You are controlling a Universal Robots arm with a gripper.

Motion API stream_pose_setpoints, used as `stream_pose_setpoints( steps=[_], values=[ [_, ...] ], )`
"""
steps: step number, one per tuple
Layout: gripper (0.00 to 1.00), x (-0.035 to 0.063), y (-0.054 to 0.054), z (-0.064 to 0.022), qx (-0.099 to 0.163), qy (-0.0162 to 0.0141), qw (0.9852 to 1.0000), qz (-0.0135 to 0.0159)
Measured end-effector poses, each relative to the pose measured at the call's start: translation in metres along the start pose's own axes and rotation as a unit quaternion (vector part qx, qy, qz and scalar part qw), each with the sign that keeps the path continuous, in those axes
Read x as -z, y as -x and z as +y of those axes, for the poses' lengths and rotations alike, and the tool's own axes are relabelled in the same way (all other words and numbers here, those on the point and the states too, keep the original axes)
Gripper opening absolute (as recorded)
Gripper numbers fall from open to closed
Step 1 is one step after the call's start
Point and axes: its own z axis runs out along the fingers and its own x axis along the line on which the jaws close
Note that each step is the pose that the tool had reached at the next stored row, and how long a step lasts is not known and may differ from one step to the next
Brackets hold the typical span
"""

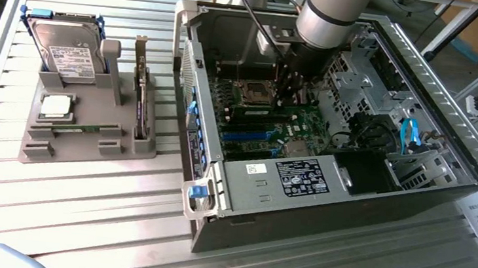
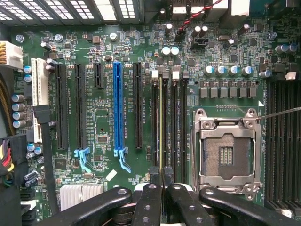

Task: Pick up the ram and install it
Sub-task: 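Insert the ram into the slot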

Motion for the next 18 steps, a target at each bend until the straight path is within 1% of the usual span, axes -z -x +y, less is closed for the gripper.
stream_pose_setpoints(
  steps=[18],
  values=[
    [0.12,-0.0004,-0.0026,0.0009,0.000,0.0000,1.0000,-0.0001]
  ],
)
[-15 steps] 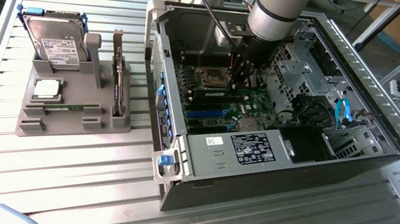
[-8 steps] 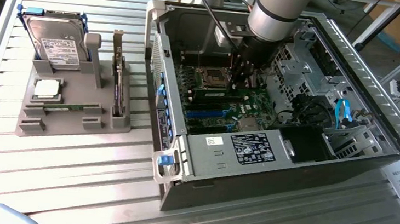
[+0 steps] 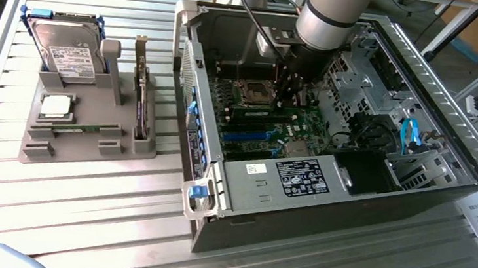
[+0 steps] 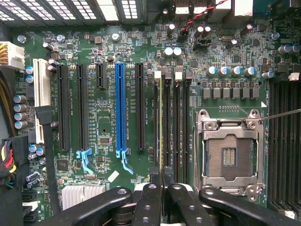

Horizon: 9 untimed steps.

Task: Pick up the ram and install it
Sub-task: 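Insert the ram into the slot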

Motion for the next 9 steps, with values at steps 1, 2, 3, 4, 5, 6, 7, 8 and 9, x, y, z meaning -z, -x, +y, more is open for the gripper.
stream_pose_setpoints(
  steps=[1,2,3,4,5,6,7,8,9],
  values=[
    [0.12,0.0000,0.0000,0.0000,0.000,0.0000,1.0000,0.0000],
    [0.12,-0.0005,-0.0001,0.0000,0.000,0.0000,1.0000,0.0000],
    [0.12,-0.0013,0.0000,0.0000,0.000,0.0000,1.0000,0.0000],
    [0.12,-0.0014,0.0008,0.0000,0.000,0.0000,1.0000,0.0000],
    [0.12,-0.0014,0.0009,0.0001,0.000,0.0000,1.0000,-0.0013],
    [0.12,-0.0014,0.0009,0.0000,0.000,0.0001,1.0000,-0.0015],
    [0.12,-0.0014,0.0009,0.0000,0.000,0.0000,1.0000,-0.0016],
    [0.12,-0.0014,0.0005,0.0000,0.000,0.0000,1.0000,-0.0016],
    [0.12,-0.0014,-0.0002,0.0000,0.000,0.0001,1.0000,-0.0016]
  ],
)
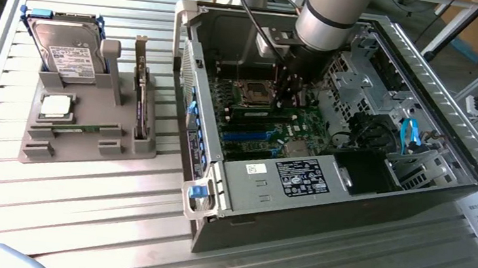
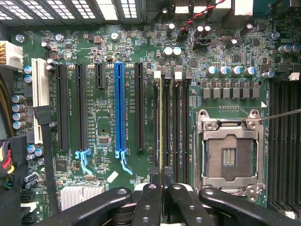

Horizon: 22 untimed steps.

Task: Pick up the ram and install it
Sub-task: 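Insert the ram into the slot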

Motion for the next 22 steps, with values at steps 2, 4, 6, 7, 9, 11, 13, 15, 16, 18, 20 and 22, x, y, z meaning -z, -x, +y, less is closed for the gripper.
stream_pose_setpoints(
  steps=[2,4,6,7,9,11,13,15,16,18,20,22],
  values=[
    [0.12,-0.0001,0.0000,0.0000,0.000,0.0000,1.0000,0.0000],
    [0.12,-0.0006,-0.0001,0.0000,0.000,0.0000,1.0000,0.0000],
    [0.12,-0.0009,0.0000,0.0000,0.000,0.0000,1.0000,0.0000],
    [0.12,-0.0009,0.0000,0.0000,0.000,0.0000,1.0000,0.0000],
    [0.12,-0.0010,0.0000,0.0000,0.000,0.0000,1.0000,0.0000],
    [0.12,-0.0010,0.0000,0.0000,0.000,0.0000,1.0000,0.0000],
    [0.12,-0.0010,0.0000,-0.0011,0.000,0.0000,1.0000,-0.0001],
    [0.12,-0.0010,0.0000,-0.0011,0.000,0.0000,1.0000,-0.0001],
    [0.12,-0.0010,0.0000,-0.0011,0.000,0.0000,1.0000,0.0000],
    [0.12,-0.0010,0.0000,-0.0011,0.000,0.0000,1.0000,-0.0001],
    [0.12,-0.0010,0.0000,-0.0011,0.000,0.0000,1.0000,-0.0001],
    [0.12,-0.0010,0.0000,-0.0006,0.000,0.0000,1.0000,-0.0001]
  ],
)
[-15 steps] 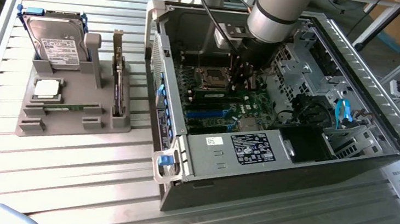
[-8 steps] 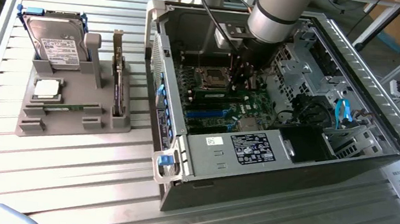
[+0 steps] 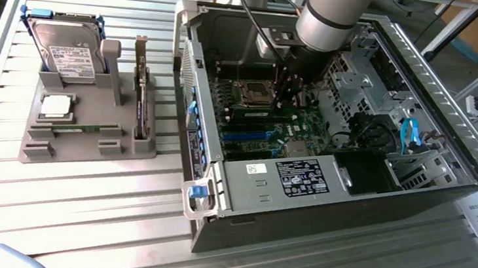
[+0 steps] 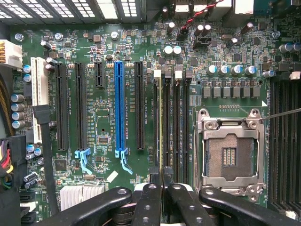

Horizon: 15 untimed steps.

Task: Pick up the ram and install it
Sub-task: 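Insert the ram into the slot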

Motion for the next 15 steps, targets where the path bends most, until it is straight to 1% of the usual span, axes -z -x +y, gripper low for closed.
stream_pose_setpoints(
  steps=[15],
  values=[
    [0.12,-0.0032,0.0000,0.0000,0.000,0.0000,1.0000,0.0000]
  ],
)
